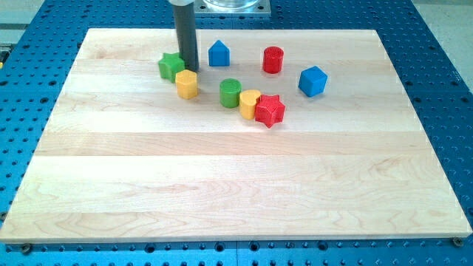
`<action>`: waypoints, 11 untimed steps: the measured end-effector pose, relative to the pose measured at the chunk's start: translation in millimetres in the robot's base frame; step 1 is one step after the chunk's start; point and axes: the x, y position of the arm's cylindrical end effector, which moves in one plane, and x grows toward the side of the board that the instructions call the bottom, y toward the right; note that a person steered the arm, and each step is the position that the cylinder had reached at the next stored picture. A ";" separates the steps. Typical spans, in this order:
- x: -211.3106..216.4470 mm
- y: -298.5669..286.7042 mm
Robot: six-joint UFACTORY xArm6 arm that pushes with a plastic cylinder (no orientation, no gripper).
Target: Push the heart into the hexagon
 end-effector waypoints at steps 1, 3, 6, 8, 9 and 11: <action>30.8 30.3; 29.1 32.8; 87.9 137.7; 138.8 63.0; 157.0 36.4; 153.7 -1.9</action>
